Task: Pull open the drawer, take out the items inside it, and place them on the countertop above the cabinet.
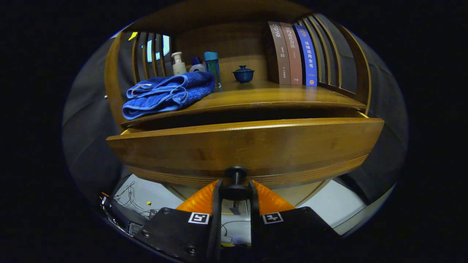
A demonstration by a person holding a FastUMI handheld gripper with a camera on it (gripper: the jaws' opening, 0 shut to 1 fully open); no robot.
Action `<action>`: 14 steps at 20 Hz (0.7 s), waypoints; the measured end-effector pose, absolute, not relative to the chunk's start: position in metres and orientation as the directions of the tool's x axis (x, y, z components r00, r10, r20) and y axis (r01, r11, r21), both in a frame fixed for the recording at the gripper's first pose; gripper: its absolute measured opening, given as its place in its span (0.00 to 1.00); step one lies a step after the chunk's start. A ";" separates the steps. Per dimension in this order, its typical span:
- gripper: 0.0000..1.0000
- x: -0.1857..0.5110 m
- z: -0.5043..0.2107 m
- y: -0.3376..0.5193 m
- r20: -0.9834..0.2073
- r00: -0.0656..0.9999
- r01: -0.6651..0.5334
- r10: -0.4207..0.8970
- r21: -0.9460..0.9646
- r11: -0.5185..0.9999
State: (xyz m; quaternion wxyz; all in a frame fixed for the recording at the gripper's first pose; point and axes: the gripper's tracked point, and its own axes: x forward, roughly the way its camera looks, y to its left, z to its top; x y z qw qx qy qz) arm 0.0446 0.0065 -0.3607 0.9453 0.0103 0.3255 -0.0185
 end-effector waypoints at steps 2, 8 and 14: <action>0.38 0.028 -0.359 0.007 -0.628 0.778 0.040 -0.026 0.008 0.999; 0.38 -0.014 -0.354 0.008 -0.656 0.755 0.035 -0.021 0.009 0.999; 0.38 -0.040 -0.353 0.008 -0.676 0.737 0.031 -0.009 0.021 0.999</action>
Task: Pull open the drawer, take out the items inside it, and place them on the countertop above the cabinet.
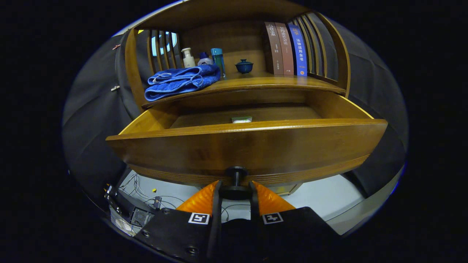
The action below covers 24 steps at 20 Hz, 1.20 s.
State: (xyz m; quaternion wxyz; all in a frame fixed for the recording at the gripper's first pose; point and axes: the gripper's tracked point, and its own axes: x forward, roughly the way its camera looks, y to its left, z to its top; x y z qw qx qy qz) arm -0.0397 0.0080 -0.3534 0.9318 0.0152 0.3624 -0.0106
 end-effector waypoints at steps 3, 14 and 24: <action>0.37 -0.056 -0.356 0.006 -0.695 0.719 0.046 -0.009 0.035 0.998; 0.71 -0.078 -0.304 0.010 -0.700 0.714 0.088 -0.015 0.069 0.994; 0.83 0.060 -0.257 0.010 -0.718 0.696 0.102 -0.017 0.075 0.992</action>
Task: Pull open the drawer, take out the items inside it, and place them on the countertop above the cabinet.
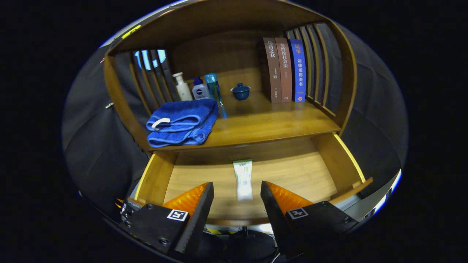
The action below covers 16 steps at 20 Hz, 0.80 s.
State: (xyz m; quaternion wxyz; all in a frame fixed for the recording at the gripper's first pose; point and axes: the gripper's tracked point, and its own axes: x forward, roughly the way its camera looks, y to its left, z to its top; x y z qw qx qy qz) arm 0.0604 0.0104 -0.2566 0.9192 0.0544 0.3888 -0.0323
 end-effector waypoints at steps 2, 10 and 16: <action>0.83 0.078 -0.283 0.009 -0.788 0.616 0.119 -0.014 0.075 0.990; 0.83 0.100 -0.369 -0.007 -0.932 0.354 0.098 -0.081 -0.049 0.994; 0.75 0.088 -0.391 -0.009 -0.977 0.203 0.067 -0.071 -0.058 0.996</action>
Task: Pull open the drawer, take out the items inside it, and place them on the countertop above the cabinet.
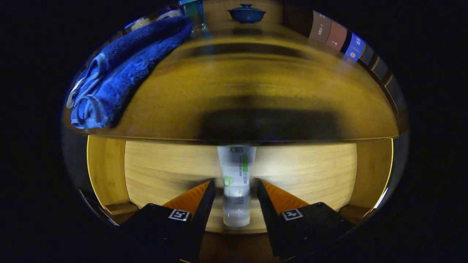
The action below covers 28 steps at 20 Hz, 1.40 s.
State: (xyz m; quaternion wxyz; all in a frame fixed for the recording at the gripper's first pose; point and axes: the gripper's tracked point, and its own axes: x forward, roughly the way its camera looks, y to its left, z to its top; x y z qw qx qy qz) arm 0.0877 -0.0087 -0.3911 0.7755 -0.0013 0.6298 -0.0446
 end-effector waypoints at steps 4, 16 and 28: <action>0.52 0.093 -0.391 -0.012 -0.963 0.258 0.040 -0.081 -0.073 0.997; 0.26 0.083 -0.366 -0.003 -0.945 0.325 0.043 0.013 0.029 0.999; 0.25 0.111 -0.207 0.006 -0.779 0.624 0.002 0.068 0.089 0.996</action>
